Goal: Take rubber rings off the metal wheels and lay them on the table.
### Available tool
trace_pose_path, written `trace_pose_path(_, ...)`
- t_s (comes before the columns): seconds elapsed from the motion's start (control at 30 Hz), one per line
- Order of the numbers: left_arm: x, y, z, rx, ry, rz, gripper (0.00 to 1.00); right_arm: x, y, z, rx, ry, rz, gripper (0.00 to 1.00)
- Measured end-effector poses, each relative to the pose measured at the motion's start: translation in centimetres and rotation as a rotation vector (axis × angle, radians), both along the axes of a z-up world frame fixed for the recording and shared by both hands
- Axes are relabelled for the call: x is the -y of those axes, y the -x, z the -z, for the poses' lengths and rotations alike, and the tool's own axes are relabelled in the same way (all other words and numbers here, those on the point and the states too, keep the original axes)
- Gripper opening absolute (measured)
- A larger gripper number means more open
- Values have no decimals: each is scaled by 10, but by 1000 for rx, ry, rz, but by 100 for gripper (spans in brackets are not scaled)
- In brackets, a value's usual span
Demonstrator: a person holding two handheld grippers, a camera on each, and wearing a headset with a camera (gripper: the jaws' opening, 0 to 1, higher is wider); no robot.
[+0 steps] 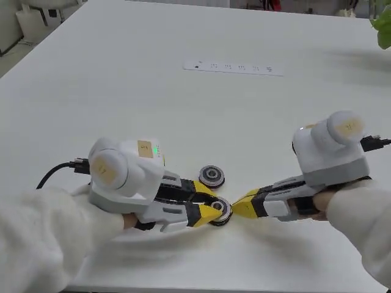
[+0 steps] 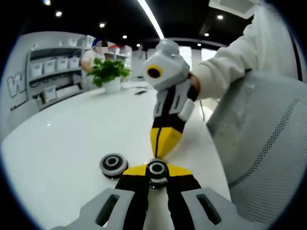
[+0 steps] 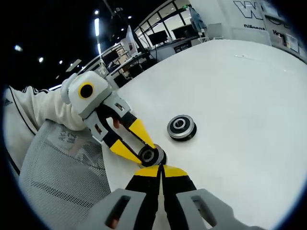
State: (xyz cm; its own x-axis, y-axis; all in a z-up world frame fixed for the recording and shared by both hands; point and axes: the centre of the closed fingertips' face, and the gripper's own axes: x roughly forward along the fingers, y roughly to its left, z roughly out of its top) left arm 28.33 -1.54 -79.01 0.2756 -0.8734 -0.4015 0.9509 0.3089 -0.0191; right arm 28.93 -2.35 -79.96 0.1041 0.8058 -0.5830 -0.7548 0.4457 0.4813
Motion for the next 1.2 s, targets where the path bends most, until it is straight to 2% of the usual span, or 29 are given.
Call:
trace_pose_path(0.1, 0, 0, 0, 3, -3, -1, 14, 0, 0, -2, -47, -27, 38, 0)
trace_pose_path(0.13, 0, 0, 0, 6, -5, 0, 14, 0, 0, -2, -83, -40, 63, 0)
trace_pose_path(0.2, 0, 0, 0, 8, -7, 0, 14, -1, 1, -2, -127, -60, 96, 0)
trace_pose_path(0.37, 0, 0, 0, 9, -8, 1, 14, -2, 3, -3, -164, -78, 119, 0)
trace_pose_path(0.6, 0, 0, 0, 13, -4, 3, 14, -5, 4, -6, -145, -73, 104, 0)
trace_pose_path(1.2, -2, -1, 0, 15, -2, 0, 14, -9, 4, -11, -151, -83, 97, 0)
